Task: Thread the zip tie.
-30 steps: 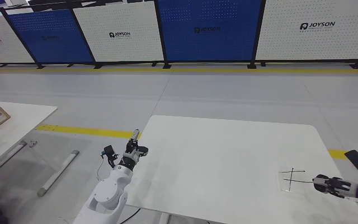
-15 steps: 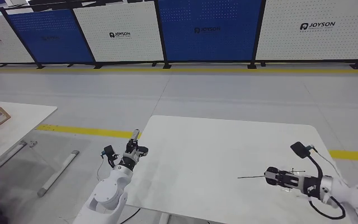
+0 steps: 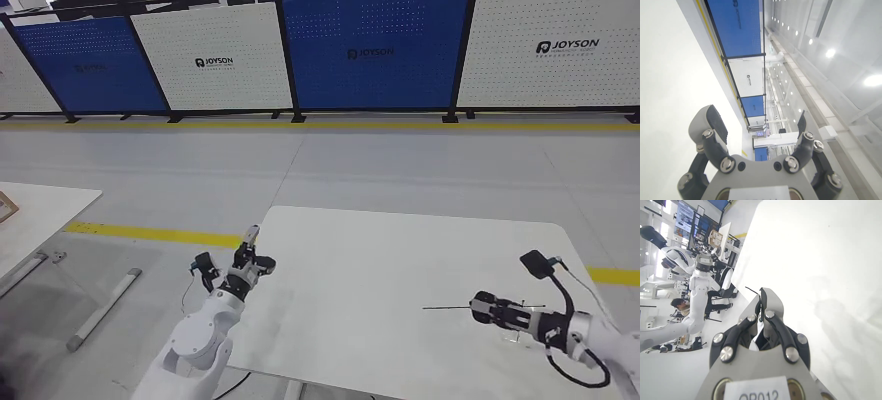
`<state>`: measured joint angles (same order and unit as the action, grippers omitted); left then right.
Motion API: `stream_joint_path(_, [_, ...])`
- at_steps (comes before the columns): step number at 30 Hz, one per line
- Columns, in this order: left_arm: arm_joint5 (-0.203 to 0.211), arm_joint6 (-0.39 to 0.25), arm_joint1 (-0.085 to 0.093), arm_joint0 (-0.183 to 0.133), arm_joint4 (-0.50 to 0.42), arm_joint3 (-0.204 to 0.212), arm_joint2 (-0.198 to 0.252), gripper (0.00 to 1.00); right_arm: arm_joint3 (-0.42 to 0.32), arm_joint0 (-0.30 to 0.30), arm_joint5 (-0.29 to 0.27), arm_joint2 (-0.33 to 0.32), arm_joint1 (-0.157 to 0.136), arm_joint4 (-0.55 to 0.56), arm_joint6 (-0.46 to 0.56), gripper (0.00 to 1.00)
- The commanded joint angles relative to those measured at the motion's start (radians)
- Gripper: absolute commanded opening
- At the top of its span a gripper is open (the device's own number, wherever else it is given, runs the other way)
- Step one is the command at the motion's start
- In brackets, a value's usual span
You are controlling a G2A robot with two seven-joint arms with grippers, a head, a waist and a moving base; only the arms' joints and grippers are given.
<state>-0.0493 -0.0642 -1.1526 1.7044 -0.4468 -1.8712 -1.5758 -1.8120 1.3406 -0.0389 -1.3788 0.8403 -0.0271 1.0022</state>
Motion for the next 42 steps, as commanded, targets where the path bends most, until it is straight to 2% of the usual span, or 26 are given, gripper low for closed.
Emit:
stream_joint_path(1, [-0.028, -0.025, -0.001, 0.003, -0.016, -0.045, 0.011, 1.0, -0.001, -0.011, -0.062, 0.028, 0.006, 0.009, -0.032, 0.0])
stream_joint_path(3, [-0.065, -0.044, -0.001, 0.0, -0.008, -0.093, 0.033, 1.0, -0.004, -0.029, -0.109, 0.071, 0.012, 0.049, -0.06, 0.0])
stream_joint_path(6, [-0.113, -0.064, -0.004, -0.014, 0.0, -0.142, 0.083, 1.0, -0.014, -0.06, -0.126, 0.139, 0.024, 0.129, -0.105, 0.0])
stream_joint_path(9, [-0.177, -0.08, -0.008, -0.039, -0.035, -0.148, 0.131, 1.0, 0.005, -0.095, -0.102, 0.197, 0.036, 0.164, -0.135, 0.0])
stream_joint_path(11, [-0.24, -0.084, -0.011, -0.073, -0.075, -0.123, 0.152, 1.0, 0.005, -0.095, -0.102, 0.197, 0.036, 0.164, -0.135, 0.0])
stream_joint_path(12, [-0.247, -0.081, -0.012, -0.078, -0.08, -0.116, 0.153, 1.0, 0.005, -0.095, -0.102, 0.197, 0.036, 0.164, -0.135, 0.0])
stream_joint_path(24, [-0.247, -0.081, -0.012, -0.078, -0.08, -0.116, 0.153, 1.0, 0.005, -0.095, -0.102, 0.197, 0.036, 0.164, -0.135, 0.0])
stream_joint_path(26, [-0.254, -0.101, -0.013, -0.083, -0.098, -0.107, 0.165, 1.0, 0.004, -0.094, -0.103, 0.198, 0.037, 0.165, -0.139, 0.0])
stream_joint_path(28, [-0.291, -0.167, -0.012, -0.096, -0.164, -0.106, 0.166, 1.0, -0.014, -0.093, -0.135, 0.21, 0.038, 0.241, -0.177, 0.0])
stream_joint_path(30, [-0.291, -0.215, -0.008, -0.094, -0.175, -0.114, 0.17, 1.0, -0.032, -0.093, -0.173, 0.228, 0.041, 0.317, -0.219, 0.0])
stream_joint_path(33, [-0.291, -0.277, 0.002, -0.093, -0.208, -0.118, 0.181, 1.0, -0.045, -0.095, -0.269, 0.257, 0.044, 0.426, -0.261, 0.0])
stream_joint_path(35, [-0.291, -0.294, 0.008, -0.096, -0.233, -0.111, 0.201, 1.0, -0.045, -0.098, -0.263, 0.279, 0.048, 0.52, -0.295, 0.0])
stream_joint_path(36, [-0.291, -0.298, 0.012, -0.101, -0.257, -0.1, 0.216, 1.0, -0.04, -0.1, -0.254, 0.293, 0.052, 0.525, -0.309, 0.0])
stream_joint_path(38, [-0.291, -0.247, 0.02, -0.128, -0.266, -0.085, 0.233, 1.0, -0.032, -0.103, -0.253, 0.301, 0.055, 0.508, -0.312, 0.0])
stream_joint_path(42, [-0.291, -0.247, 0.02, -0.128, -0.266, -0.085, 0.233, 1.0, -0.032, -0.103, -0.253, 0.301, 0.055, 0.508, -0.312, 0.0])
